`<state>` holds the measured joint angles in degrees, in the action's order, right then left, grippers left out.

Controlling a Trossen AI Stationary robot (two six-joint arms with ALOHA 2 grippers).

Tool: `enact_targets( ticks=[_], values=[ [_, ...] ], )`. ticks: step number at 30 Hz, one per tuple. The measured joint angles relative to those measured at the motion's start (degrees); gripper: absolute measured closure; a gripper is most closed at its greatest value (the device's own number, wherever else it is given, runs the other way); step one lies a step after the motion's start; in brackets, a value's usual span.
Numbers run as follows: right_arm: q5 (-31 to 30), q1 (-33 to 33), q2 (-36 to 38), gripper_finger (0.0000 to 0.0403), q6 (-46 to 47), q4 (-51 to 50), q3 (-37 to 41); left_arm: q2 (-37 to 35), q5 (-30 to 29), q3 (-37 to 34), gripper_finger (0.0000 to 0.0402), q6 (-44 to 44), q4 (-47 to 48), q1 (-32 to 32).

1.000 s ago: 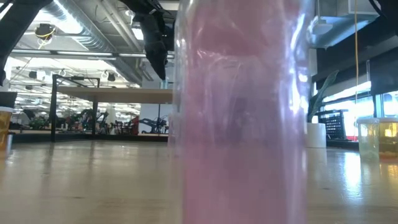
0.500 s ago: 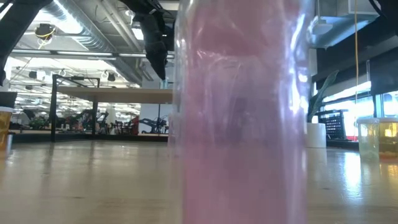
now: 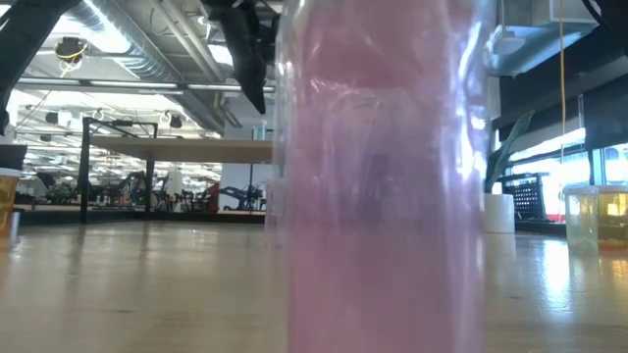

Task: Pick and place medicine bottles onto shelf by color
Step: Put the top left orange pill bottle on the shelf

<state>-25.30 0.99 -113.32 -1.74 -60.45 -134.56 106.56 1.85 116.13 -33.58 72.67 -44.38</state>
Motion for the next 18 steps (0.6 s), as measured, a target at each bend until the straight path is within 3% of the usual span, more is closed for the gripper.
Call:
enact_targets(
  ticks=[10, 18],
  values=[
    [0.0, 0.0, 0.0, 0.0237, 0.0, 0.0, 0.0, -0.1, 0.2, 7.3, 0.0162, 2.5, 8.7, 0.6],
    [0.0, 0.0, 0.0, 0.0237, 0.0, 0.0, 0.0, -4.4, 3.8, 7.7, 0.0162, 6.1, 13.6, 1.0]
  ],
)
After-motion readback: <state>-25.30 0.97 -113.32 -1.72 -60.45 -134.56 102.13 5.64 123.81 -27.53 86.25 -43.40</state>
